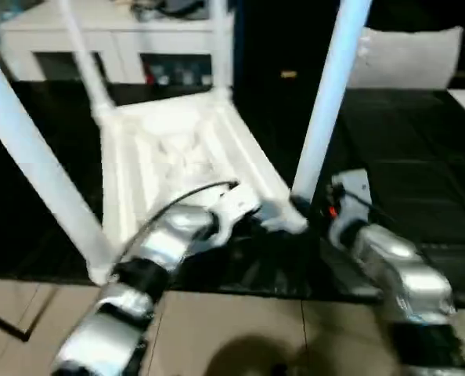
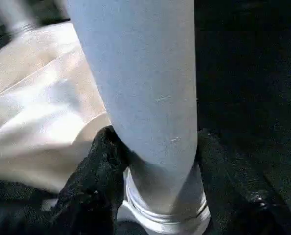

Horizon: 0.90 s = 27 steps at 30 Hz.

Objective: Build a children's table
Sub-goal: Rotate leg to tighten

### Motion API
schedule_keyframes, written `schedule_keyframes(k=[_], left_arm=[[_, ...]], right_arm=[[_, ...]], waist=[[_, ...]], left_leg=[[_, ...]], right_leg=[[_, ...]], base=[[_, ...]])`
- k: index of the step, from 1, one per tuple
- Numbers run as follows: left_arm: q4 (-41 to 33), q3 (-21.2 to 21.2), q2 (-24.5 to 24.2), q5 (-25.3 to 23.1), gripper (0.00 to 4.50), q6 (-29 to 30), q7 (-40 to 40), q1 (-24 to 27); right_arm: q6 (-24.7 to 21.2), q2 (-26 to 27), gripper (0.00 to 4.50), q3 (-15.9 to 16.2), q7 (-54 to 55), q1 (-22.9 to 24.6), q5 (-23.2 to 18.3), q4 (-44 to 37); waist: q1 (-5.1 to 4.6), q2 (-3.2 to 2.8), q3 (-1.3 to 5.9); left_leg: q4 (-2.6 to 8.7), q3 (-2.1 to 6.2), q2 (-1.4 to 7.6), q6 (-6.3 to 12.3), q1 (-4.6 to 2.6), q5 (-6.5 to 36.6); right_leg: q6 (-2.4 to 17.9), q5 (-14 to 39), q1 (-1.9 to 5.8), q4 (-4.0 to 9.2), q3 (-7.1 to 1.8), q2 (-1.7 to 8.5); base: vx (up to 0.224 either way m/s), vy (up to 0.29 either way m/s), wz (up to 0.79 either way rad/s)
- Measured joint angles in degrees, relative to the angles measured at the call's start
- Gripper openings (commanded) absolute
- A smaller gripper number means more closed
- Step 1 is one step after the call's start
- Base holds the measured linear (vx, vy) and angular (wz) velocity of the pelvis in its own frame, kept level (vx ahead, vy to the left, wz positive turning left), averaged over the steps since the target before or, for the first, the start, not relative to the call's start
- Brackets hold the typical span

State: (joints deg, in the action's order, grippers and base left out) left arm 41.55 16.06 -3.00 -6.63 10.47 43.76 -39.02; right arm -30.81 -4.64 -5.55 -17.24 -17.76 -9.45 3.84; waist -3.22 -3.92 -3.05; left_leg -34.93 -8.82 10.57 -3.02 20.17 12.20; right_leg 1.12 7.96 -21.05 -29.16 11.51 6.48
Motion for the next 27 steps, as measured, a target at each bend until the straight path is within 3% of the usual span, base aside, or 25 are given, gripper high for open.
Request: schedule_keyframes(k=[1,4,7,11,14,20,27], left_arm=[[-0.03,-0.06,0.55,-0.01,0.0,0.15,-0.83,-0.06],[-0.27,-0.15,1.2,-0.01,0.0,0.37,-1.62,-0.09],[-0.94,-0.15,1.19,-0.01,0.0,0.35,-1.43,-0.09],[-2.04,0.06,0.15,0.02,0.0,-0.8,-0.05,-0.07],[-2.96,0.62,-2.36,0.23,0.0,-3.22,3.26,0.76],[-4.61,2.06,-5.98,0.83,0.0,-7.32,11.32,2.72],[-5.79,4.26,-11.7,2.04,0.0,-13.36,20.99,3.88]], right_arm=[[0.99,0.29,2.6,-0.04,0.71,-0.17,0.23,0.42],[2.64,0.95,2.83,-0.38,0.88,-0.16,0.18,0.81],[3.64,0.83,3.11,-0.35,0.51,-0.08,0.24,0.65],[5.02,-1.48,3.49,0.52,-2.94,0.8,0.24,-0.57],[6.94,-6.01,3.73,2.07,-9.37,2.54,-1.03,-0.99],[8.35,-13.13,4.34,3.26,-21.01,4.35,-3.43,-1.27],[10.04,-25.91,4.45,4.96,-38.53,5.72,-5.31,-1.46]], waist=[[-0.22,-0.06,0.0],[-0.73,-0.26,0.13],[-0.49,-0.28,0.23],[1.01,-0.39,0.36],[2.29,-0.39,0.36],[4.94,-0.36,0.33],[6.0,0.45,0.27]], left_leg=[[0.12,0.02,-0.14,0.01,-0.01,0.0],[0.64,0.06,-0.58,0.02,0.23,0.0],[0.51,0.06,-0.78,0.23,0.43,0.12],[0.41,0.02,-0.84,0.53,1.01,0.09],[0.35,-0.05,-0.76,0.54,1.03,0.09],[0.03,-0.11,-0.59,0.47,0.89,0.04],[-0.18,-0.48,-0.69,0.43,0.82,0.03]], right_leg=[[0.0,0.0,-0.05,-0.01,0.08,0.12],[-0.03,-0.02,-0.16,-0.2,0.16,0.5],[-0.08,-0.09,-0.62,-1.22,-0.12,0.75],[0.33,0.31,-2.02,-3.06,-0.8,0.72],[0.62,0.75,-2.45,-3.85,-0.96,0.66],[0.4,0.78,-2.36,-3.88,-1.42,0.36],[0.15,0.61,-2.28,-3.87,-2.11,0.35]], base=[[0.0,0.0,0.0],[0.0,0.0,0.0],[0.068,-0.019,0.08],[0.015,-0.01,0.02],[0.0,0.0,0.0],[0.0,0.0,0.0],[0.0,0.0,0.0]])
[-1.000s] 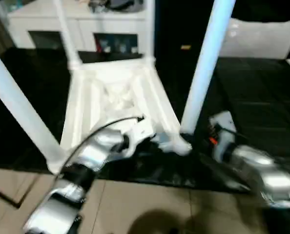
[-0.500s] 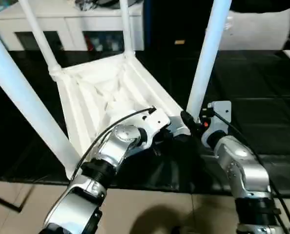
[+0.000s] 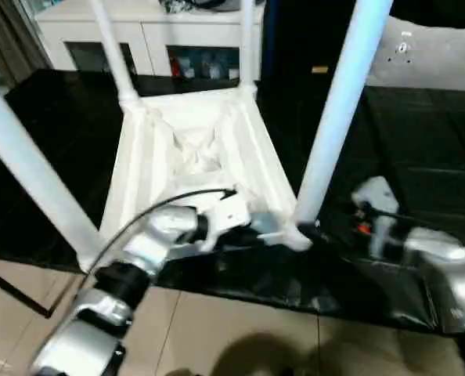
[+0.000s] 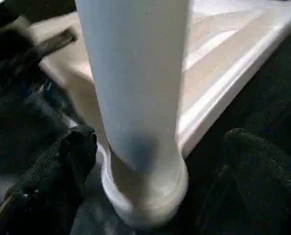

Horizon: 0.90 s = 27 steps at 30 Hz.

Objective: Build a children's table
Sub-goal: Rotate leg to tighten

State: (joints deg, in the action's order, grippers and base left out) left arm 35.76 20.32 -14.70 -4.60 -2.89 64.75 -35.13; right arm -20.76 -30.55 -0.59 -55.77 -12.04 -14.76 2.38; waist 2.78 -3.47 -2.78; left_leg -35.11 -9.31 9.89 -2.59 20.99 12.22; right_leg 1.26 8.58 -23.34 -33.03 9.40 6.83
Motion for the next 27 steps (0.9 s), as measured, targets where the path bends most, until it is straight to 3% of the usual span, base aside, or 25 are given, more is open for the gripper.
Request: schedule_keyframes(k=[4,6,8,11,18,21,23,27], left_arm=[[-1.84,1.02,-2.55,0.76,0.0,-1.8,6.21,0.93],[-3.07,2.15,-3.58,1.69,0.0,-2.67,9.42,1.47],[-3.84,3.25,-4.52,2.31,0.0,-3.31,12.17,1.58],[-4.52,4.1,-4.83,2.51,0.0,-3.97,13.73,1.6],[-4.57,4.82,-4.58,2.5,0.0,-4.81,15.39,1.49],[-4.57,5.05,-4.6,2.53,0.0,-4.84,15.62,1.33],[-4.56,5.11,-4.64,2.53,0.0,-4.88,15.61,1.29],[-4.53,5.12,-4.67,2.51,0.0,-4.97,15.62,1.27]], right_arm=[[0.3,-2.22,4.45,1.78,-7.92,0.49,-2.45,-0.01],[0.24,-3.5,4.45,2.69,-11.39,0.15,-3.54,0.15],[-0.2,-4.31,4.17,3.48,-14.25,-0.56,-4.45,0.53],[-0.4,-4.47,4.06,4.48,-17.02,-1.05,-5.4,0.58],[-1.08,-4.47,3.32,6.86,-21.05,-1.54,-6.14,2.28],[-1.72,-4.53,3.27,7.96,-22.52,-1.92,-6.9,2.31],[-1.74,-4.54,2.9,8.04,-22.97,-2.34,-7.15,2.31],[-1.74,-4.56,2.71,8.31,-24.0,-2.78,-7.25,2.35]], waist=[[0.6,0.3,-0.04],[1.35,0.38,-0.04],[2.32,0.55,0.0],[2.91,0.74,0.0],[3.12,0.95,0.04],[3.23,0.96,0.04],[3.41,0.96,0.03],[3.67,0.98,0.03]], left_leg=[[0.01,-0.08,0.01,0.01,-0.02,0.01],[0.01,-0.1,0.01,0.01,-0.02,0.01],[0.01,-0.19,0.02,0.02,-0.06,0.01],[0.01,-0.46,0.08,0.01,-0.14,-0.01],[-0.05,-0.61,0.07,0.0,-0.13,-0.01],[-0.05,-0.61,0.08,0.0,-0.12,-0.01],[-0.05,-0.6,0.08,0.0,-0.12,-0.01],[-0.05,-0.61,0.09,0.0,-0.1,-0.01]], right_leg=[[0.02,-0.02,-0.02,-0.03,-0.14,-0.04],[0.09,-0.06,-0.03,-0.06,-0.2,-0.05],[0.2,-0.13,-0.04,-0.09,-0.29,-0.06],[0.18,-0.12,-0.03,-0.12,-0.53,-0.08],[0.08,-0.13,0.01,-0.12,-0.73,-0.08],[0.08,-0.13,0.01,-0.13,-0.71,-0.09],[0.07,-0.13,0.01,-0.13,-0.72,-0.08],[0.08,-0.13,0.01,-0.13,-0.71,-0.09]], base=[[0.0,0.0,0.0],[0.0,0.0,0.0],[0.0,0.0,0.0],[0.0,0.0,0.0],[0.0,0.0,0.0],[0.0,0.0,0.0],[0.0,0.0,0.0],[0.0,0.0,0.0]])
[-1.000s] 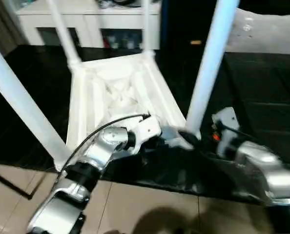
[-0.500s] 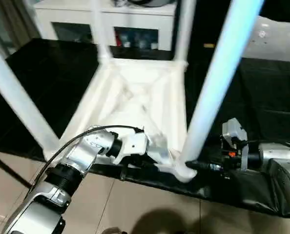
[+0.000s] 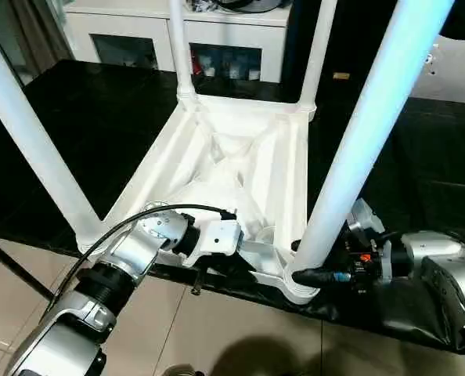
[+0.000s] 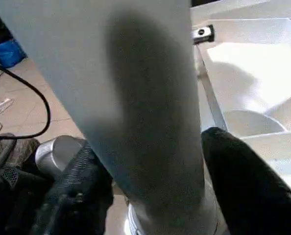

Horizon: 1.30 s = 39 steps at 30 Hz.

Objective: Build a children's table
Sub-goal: Rotate leg to tighten

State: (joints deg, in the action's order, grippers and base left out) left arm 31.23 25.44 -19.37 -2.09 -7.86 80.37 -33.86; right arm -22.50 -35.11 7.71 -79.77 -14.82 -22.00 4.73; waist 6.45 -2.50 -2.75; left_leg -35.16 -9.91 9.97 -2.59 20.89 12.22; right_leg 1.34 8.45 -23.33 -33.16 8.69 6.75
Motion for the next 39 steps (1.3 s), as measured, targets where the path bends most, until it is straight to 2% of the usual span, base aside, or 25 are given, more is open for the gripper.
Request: schedule_keyframes(k=[1,6,9,11,13,17,18,20,23,25,27,31,32,33,36,37,39], left_arm=[[0.0,0.0,0.0,0.0,0.0,0.0,0.01,0.0],[0.1,-0.4,0.65,0.42,0.0,0.87,-0.16,0.0],[0.71,-1.16,1.34,0.62,0.0,2.67,-1.77,0.0],[1.44,-2.56,2.15,0.06,0.0,4.65,-5.11,-0.03],[2.03,-3.25,2.55,-0.3,0.0,6.55,-7.97,-0.25],[2.39,-4.81,6.09,-2.1,0.0,11.55,-16.51,-0.51],[2.46,-4.97,7.4,-2.14,0.0,12.7,-18.81,-0.5],[3.01,-5.65,10.04,-3.32,0.0,15.56,-24.22,-1.13],[5.0,-6.15,13.22,-4.64,0.0,17.36,-29.98,-2.41],[6.54,-6.55,15.49,-5.3,0.0,18.29,-33.62,-3.26],[6.6,-6.72,17.07,-5.54,0.0,19.14,-36.23,-3.37],[6.58,-6.66,18.38,-5.62,0.0,19.98,-37.77,-3.68],[6.58,-6.58,18.41,-5.63,0.0,19.96,-37.81,-3.81],[6.54,-6.57,18.38,-5.62,0.0,19.91,-37.75,-3.91],[6.52,-6.32,17.57,-5.61,0.0,18.47,-36.6,-3.97],[6.5,-6.32,16.92,-5.56,0.0,17.84,-35.83,-3.96],[6.19,-6.33,15.19,-5.46,0.0,16.34,-33.95,-3.96]], right_arm=[[0.0,0.0,2.49,0.14,-0.12,0.0,-0.03,0.02],[-1.08,0.23,2.21,-0.44,1.14,0.53,-0.74,-0.74],[-2.13,2.05,2.19,-2.34,4.78,2.45,-0.94,-2.59],[-3.11,4.99,2.17,-4.05,11.27,3.71,-0.37,-3.73],[-3.46,7.77,2.15,-4.97,17.55,3.73,1.14,-4.11],[-4.68,15.87,2.1,-8.12,34.58,3.55,5.57,-4.58],[-5.37,18.01,2.08,-9.18,39.02,3.47,6.61,-4.92],[-6.82,24.2,2.07,-10.91,49.83,2.23,9.53,-4.99],[-8.05,28.92,2.06,-11.92,60.2,0.3,11.98,-4.39],[-7.43,31.9,2.75,-12.93,66.08,-0.99,13.78,-3.23],[-5.92,33.73,2.78,-13.27,69.37,-1.49,14.12,-2.47],[-3.94,34.63,3.23,-13.95,70.79,-1.56,14.86,-1.99],[-3.58,34.56,3.27,-13.94,70.26,-1.55,14.85,-1.99],[-3.39,34.06,3.36,-13.93,69.21,-1.52,14.8,-1.99],[-2.51,30.83,3.73,-13.26,64.63,-0.7,13.56,-2.25],[-2.22,29.49,3.73,-12.88,62.55,-0.37,12.81,-2.3],[-1.82,27.44,3.89,-12.34,58.44,-0.25,11.33,-2.34]], waist=[[0.0,0.0,0.0],[0.04,-0.01,0.0],[0.06,-0.04,0.02],[-0.25,-0.03,0.02],[-1.22,-0.03,0.01],[-4.62,0.06,-0.05],[-5.2,0.06,-0.06],[-6.69,-0.13,0.0],[-7.88,-0.46,-0.01],[-8.28,-0.58,-0.03],[-8.92,-0.74,-0.09],[-9.06,-0.81,-0.05],[-8.99,-0.81,-0.04],[-8.85,-0.8,-0.05],[-8.12,-0.77,-0.05],[-7.83,-0.77,-0.05],[-7.19,-0.79,-0.04]], left_leg=[[0.0,0.0,0.0,0.0,0.0,0.0],[0.0,0.0,0.0,-0.02,-0.01,-0.01],[0.0,0.0,0.0,-0.17,-0.03,-0.08],[0.01,0.01,0.02,-0.34,-0.12,-0.13],[0.01,0.0,0.01,-0.38,-0.32,-0.16],[0.01,0.14,0.03,-0.46,-0.52,-0.19],[0.03,0.19,0.05,-0.46,-0.5,-0.18],[0.03,0.56,0.22,-0.46,-0.4,-0.18],[0.18,1.03,0.24,-0.44,-0.46,-0.18],[0.18,1.07,0.2,-0.42,-0.58,-0.17],[0.23,1.11,0.11,-0.35,-0.43,-0.13],[0.24,1.12,-0.23,-0.15,-0.33,-0.01],[0.24,1.1,-0.25,-0.11,-0.03,0.0],[0.23,1.09,-0.3,-0.05,-0.01,0.04],[0.25,1.02,-0.46,0.0,-0.07,0.09],[0.29,1.02,-0.45,0.01,-0.07,0.08],[0.31,1.0,-0.33,0.27,0.15,-0.12]], right_leg=[[0.0,0.0,0.0,0.0,0.0,0.0],[-0.04,0.01,0.0,-0.01,0.0,0.0],[-0.09,0.0,0.02,-0.02,-0.02,0.0],[-0.1,-0.03,0.09,-0.02,-0.03,-0.04],[-0.1,-0.04,0.2,0.02,-0.03,-0.06],[-0.13,-0.03,0.41,0.52,0.26,-0.12],[-0.14,-0.03,0.46,0.74,0.35,-0.16],[-0.14,-0.04,0.7,1.53,0.93,-0.31],[-0.16,-0.05,1.26,2.53,1.55,-0.33],[-0.16,-0.05,1.52,2.85,1.63,-0.32],[-0.17,-0.05,1.62,3.19,1.66,-0.27],[-0.42,-0.25,1.58,3.04,1.2,-0.12],[-0.4,-0.31,1.54,2.88,1.12,-0.11],[-0.4,-0.38,1.45,2.71,1.02,-0.09],[-0.46,-0.63,1.11,1.84,0.49,-0.07],[-0.46,-0.63,0.97,1.62,0.43,-0.09],[-0.42,-0.48,0.36,0.97,0.3,-0.21]], base=[[0.0,0.0,0.0],[0.0,0.0,0.0],[0.0,0.0,0.0],[0.0,0.0,0.0],[0.0,0.0,0.0],[0.0,0.0,0.0],[0.0,0.0,0.0],[0.0,0.0,0.0],[0.0,0.0,0.0],[0.0,0.0,0.0],[0.0,0.0,0.0],[0.0,0.0,0.0],[0.0,0.0,0.0],[0.0,0.0,0.0],[0.0,0.0,0.0],[0.0,0.0,0.0],[0.009,-0.027,0.0]])
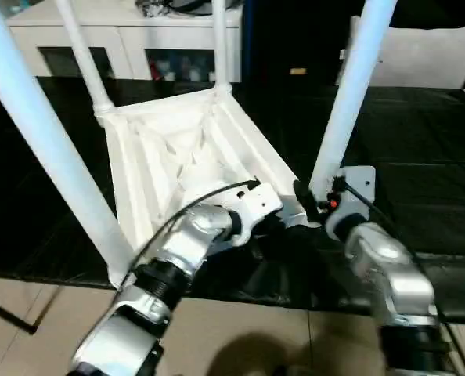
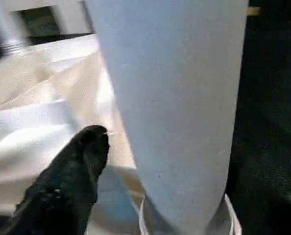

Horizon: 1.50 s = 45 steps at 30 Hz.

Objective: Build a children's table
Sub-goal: Rotate leg to tighten

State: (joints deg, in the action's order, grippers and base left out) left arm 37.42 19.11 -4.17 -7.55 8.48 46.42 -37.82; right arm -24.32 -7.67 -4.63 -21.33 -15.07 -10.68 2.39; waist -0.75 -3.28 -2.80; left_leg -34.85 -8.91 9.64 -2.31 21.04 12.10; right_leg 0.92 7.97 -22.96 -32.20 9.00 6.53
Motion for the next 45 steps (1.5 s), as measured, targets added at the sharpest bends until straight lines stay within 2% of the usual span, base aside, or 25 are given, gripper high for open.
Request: schedule_keyframes(k=[4,8,13,17,20,22,24,26,28,30,35,42,45], left_arm=[[-0.27,0.3,-2.89,0.41,0.0,-2.79,4.62,0.32],[-1.34,1.12,-7.71,2.14,0.0,-6.98,11.55,1.58],[-2.74,1.57,-12.53,3.42,0.0,-9.95,19.73,2.63],[-3.73,2.38,-16.39,4.26,0.0,-12.19,26.18,2.98],[-4.45,3.05,-17.98,5.27,0.0,-13.04,29.71,3.42],[-4.9,3.48,-18.74,5.64,0.0,-13.39,32.0,3.47],[-5.68,4.0,-19.36,5.94,0.0,-13.47,34.21,3.73],[-6.37,4.73,-19.59,6.14,0.0,-13.53,35.88,3.8],[-6.57,5.0,-19.62,6.21,0.0,-13.74,36.55,3.86],[-6.82,5.33,-19.66,6.23,0.0,-13.79,37.08,3.86],[-6.89,5.53,-19.7,6.3,0.0,-13.85,37.14,3.86],[-6.88,5.53,-19.67,6.32,0.0,-13.9,37.14,3.86],[-6.85,5.5,-19.55,6.41,0.0,-13.9,37.06,3.86]], right_arm=[[1.38,-5.64,4.21,0.57,-8.66,1.04,-2.08,-0.12],[5.45,-16.23,4.46,1.69,-21.55,1.59,-2.5,0.52],[7.49,-21.21,4.46,3.76,-34.37,1.57,-4.52,0.64],[8.27,-24.13,4.46,7.01,-44.04,0.68,-6.09,2.63],[8.18,-25.12,4.11,8.48,-48.82,-0.01,-7.5,3.73],[7.93,-25.14,4.11,9.77,-51.89,-1.12,-8.15,4.81],[7.49,-25.14,3.71,11.04,-54.78,-2.2,-8.63,6.02],[7.49,-25.07,3.68,12.5,-56.96,-3.49,-8.6,7.8],[7.33,-24.91,3.61,13.68,-58.74,-4.02,-8.73,8.06],[6.93,-24.82,3.3,14.32,-59.88,-4.62,-8.98,8.4],[6.88,-24.95,2.9,14.99,-61.66,-4.92,-9.03,9.26],[6.89,-24.86,2.18,15.85,-63.08,-5.5,-9.1,10.19],[6.83,-24.68,2.06,15.79,-62.96,-5.48,-9.24,10.16]], waist=[[1.21,-0.03,0.02],[1.94,0.12,-0.06],[2.81,0.39,-0.06],[3.42,0.81,-0.04],[4.11,1.08,-0.07],[4.44,1.4,-0.04],[5.04,1.73,-0.02],[5.76,2.01,-0.02],[6.08,2.14,-0.02],[6.19,2.22,-0.04],[6.15,2.58,-0.03],[6.17,2.64,-0.04],[6.17,2.64,-0.04]], left_leg=[[0.03,-0.02,0.31,0.02,0.09,-0.03],[-0.06,-0.23,0.31,0.0,0.01,-0.03],[-0.11,-0.36,0.32,0.0,-0.04,-0.02],[-0.12,-0.46,0.32,-0.01,-0.1,-0.01],[-0.14,-0.62,0.32,-0.04,-0.19,0.0],[-0.18,-0.68,0.32,-0.04,-0.24,0.0],[-0.21,-0.73,0.35,-0.18,-0.32,0.04],[-0.21,-0.75,0.35,-0.45,-0.41,0.06],[-0.21,-0.77,0.36,-0.56,-0.65,0.06],[-0.21,-0.86,0.36,-0.6,-0.66,0.03],[-0.2,-0.95,0.36,-0.61,-0.75,0.04],[-0.2,-0.95,0.36,-0.61,-0.74,0.04],[-0.2,-0.95,0.36,-0.61,-0.74,0.04]], right_leg=[[0.27,0.08,-0.24,-0.17,0.0,-0.32],[0.27,0.08,-0.23,-0.17,-0.22,-0.32],[0.29,0.06,-0.21,-0.18,-0.34,-0.3],[0.28,0.08,-0.21,-0.32,-0.41,-0.25],[0.32,0.1,-0.25,-0.51,-0.54,-0.2],[0.36,0.18,-0.3,-0.73,-0.59,-0.17],[0.29,0.28,-0.3,-0.83,-0.6,-0.15],[0.3,0.27,-0.3,-0.86,-0.62,-0.15],[0.3,0.27,-0.27,-0.87,-0.65,-0.14],[0.3,0.26,-0.25,-0.89,-0.77,-0.14],[0.3,0.27,-0.19,-0.9,-0.88,-0.15],[0.29,0.27,-0.19,-0.91,-0.89,-0.15],[0.29,0.27,-0.19,-0.91,-0.89,-0.15]], base=[[0.005,-0.025,-0.02],[0.0,0.0,0.0],[0.0,0.0,0.0],[0.0,0.0,0.0],[0.0,0.0,0.0],[0.0,0.0,0.0],[0.0,0.0,0.0],[0.0,0.0,0.0],[0.0,0.0,0.0],[0.0,0.0,0.0],[0.0,0.0,0.0],[0.0,0.0,0.0],[0.0,0.0,0.0]])
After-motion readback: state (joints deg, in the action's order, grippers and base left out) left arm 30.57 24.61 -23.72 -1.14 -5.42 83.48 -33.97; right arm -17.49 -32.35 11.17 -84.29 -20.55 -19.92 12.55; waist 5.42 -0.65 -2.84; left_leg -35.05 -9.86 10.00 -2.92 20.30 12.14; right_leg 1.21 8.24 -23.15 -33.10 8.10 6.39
